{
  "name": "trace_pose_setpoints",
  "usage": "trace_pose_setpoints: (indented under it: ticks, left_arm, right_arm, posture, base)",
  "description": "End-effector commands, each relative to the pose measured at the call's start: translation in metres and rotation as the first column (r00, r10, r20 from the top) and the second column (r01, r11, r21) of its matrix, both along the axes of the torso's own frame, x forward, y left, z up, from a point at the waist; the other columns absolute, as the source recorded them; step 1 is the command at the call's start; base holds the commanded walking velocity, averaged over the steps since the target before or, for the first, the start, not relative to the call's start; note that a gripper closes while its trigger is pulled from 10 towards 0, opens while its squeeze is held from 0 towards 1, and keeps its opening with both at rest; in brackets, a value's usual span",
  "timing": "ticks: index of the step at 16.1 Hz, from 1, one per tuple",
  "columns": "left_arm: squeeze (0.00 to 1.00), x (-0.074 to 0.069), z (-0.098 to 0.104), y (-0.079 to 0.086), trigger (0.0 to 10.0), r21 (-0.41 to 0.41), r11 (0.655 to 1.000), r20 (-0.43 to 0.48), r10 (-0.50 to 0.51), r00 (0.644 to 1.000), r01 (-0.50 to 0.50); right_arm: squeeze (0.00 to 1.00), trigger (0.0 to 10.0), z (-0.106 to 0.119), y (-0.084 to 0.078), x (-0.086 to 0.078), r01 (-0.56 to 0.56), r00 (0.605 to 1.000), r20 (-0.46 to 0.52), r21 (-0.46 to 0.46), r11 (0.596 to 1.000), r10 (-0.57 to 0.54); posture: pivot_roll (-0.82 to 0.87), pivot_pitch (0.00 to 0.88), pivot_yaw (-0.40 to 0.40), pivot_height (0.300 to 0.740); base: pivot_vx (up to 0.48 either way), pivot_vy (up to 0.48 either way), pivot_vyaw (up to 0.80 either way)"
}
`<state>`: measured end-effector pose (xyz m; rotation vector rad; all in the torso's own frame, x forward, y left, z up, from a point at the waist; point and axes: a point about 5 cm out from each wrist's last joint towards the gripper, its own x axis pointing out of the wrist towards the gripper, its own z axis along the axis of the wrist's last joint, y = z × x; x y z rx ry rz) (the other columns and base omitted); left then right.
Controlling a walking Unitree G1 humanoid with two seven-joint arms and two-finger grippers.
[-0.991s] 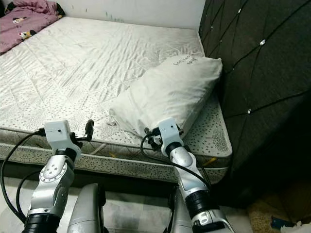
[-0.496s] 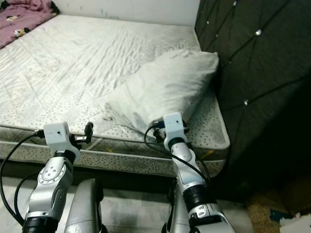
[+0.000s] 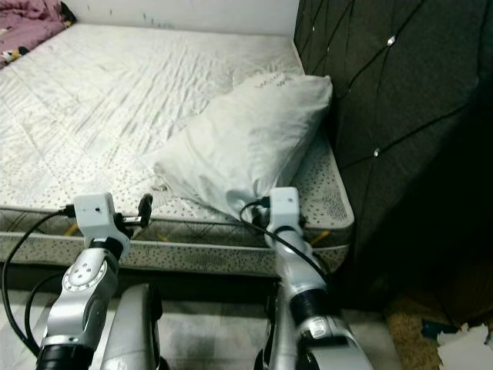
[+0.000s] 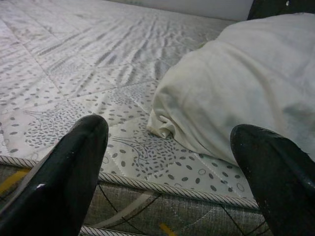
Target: Clean up the room
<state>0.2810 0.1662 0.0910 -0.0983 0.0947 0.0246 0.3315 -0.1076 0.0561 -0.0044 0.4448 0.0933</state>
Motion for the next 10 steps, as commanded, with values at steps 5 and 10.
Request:
trace_pose_setpoints:
  ticks: [5, 10]
  left_arm:
    - [0.0, -0.01, 0.004, -0.005, 10.0, -0.014, 1.0, -0.003, -0.028, 1.0, 0.028]
    - [0.0, -0.028, -0.001, -0.002, 10.0, -0.013, 1.0, -0.038, -0.021, 0.999, 0.02]
  right_arm:
    - [0.0, 10.0, 0.029, 0.041, 0.022, -0.04, 0.999, 0.036, 0.13, 0.991, 0.036]
    - [0.0, 0.0, 0.054, 0.036, 0.041, 0.012, 0.991, 0.128, 0.184, 0.983, -0.036]
  posture:
    - [0.11, 0.033, -0.032, 0.506]
    - [0.13, 0.08, -0.031, 0.506]
  base:
    - [0.0, 0.0, 0.0]
    - [0.0, 0.0, 0.0]
